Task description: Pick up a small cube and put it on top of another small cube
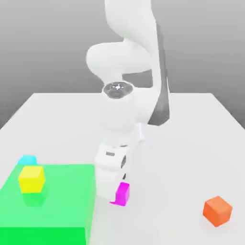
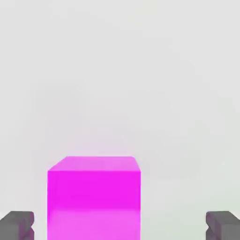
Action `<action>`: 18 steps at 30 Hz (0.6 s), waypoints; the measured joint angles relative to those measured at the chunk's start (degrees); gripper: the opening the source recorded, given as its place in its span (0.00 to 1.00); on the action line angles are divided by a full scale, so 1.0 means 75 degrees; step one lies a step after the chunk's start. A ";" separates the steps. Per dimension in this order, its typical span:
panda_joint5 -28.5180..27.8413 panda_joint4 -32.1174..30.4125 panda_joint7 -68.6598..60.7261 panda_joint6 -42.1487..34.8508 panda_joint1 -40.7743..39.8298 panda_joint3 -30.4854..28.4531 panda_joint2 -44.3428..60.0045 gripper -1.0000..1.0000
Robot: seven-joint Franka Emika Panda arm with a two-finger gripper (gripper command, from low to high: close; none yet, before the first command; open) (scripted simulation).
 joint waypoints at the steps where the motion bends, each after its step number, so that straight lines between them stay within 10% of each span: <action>1: 0.0125 0.0020 -0.0089 0.0111 -0.0199 0.0234 0.0137 0.50; 4: 0.0378 0.0059 -0.0249 0.0450 -0.0795 0.0915 0.0552 0.50; 5: 0.0421 0.0065 -0.0272 0.0527 -0.0924 0.1061 0.0646 0.00; 18: -0.0300 -0.0024 0.0217 -0.0077 -0.0050 -0.0029 -0.0099 0.00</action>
